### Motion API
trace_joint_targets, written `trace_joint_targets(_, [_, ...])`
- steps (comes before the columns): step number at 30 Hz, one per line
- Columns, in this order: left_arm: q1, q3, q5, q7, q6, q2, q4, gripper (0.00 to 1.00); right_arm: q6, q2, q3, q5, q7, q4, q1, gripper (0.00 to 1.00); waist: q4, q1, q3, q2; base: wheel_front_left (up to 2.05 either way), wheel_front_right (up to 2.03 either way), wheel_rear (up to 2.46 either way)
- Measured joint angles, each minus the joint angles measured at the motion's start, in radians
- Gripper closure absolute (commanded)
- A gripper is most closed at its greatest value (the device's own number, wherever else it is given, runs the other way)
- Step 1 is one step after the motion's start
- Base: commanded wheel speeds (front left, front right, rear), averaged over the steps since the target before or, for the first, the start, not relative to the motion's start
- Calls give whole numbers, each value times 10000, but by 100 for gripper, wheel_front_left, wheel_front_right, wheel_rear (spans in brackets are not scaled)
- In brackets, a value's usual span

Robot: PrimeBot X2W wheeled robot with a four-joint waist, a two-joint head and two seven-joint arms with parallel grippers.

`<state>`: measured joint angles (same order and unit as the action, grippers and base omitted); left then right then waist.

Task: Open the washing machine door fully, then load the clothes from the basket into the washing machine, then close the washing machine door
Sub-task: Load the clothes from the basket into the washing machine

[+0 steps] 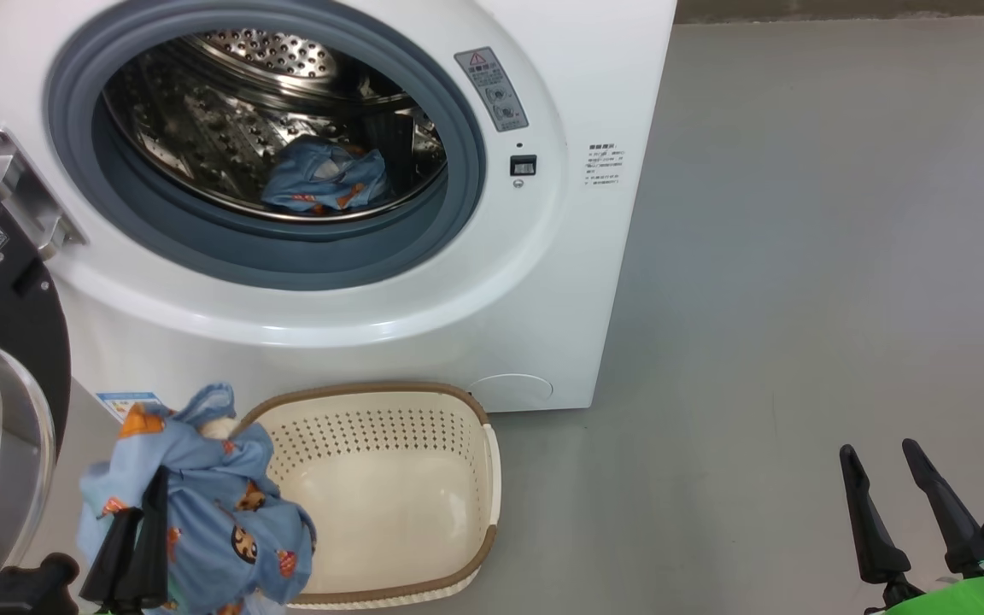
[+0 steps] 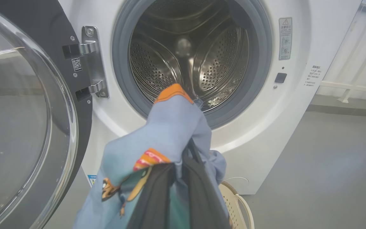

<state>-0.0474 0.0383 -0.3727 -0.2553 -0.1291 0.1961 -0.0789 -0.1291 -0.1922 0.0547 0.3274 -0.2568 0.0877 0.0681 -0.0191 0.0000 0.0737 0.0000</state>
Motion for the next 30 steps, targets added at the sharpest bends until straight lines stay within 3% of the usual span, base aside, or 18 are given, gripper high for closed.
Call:
trace_joint_targets(15, [411,-61,-247,0,0,-169,236,100,0,215,27,-6,0,-153,-87,0,-53,0,700,0,0,0,0])
trace_joint_targets(23, [2495,186,-384,0,0,405,67,100,0,491,33,-96,0,-270,-781,0,-174,0,1631,0,0,0,0])
trace_joint_targets(30, [5424,184,-533,-4,0,798,-483,100,0,775,-59,-188,0,-355,-1632,0,-370,0,2678,0,0,0,0])
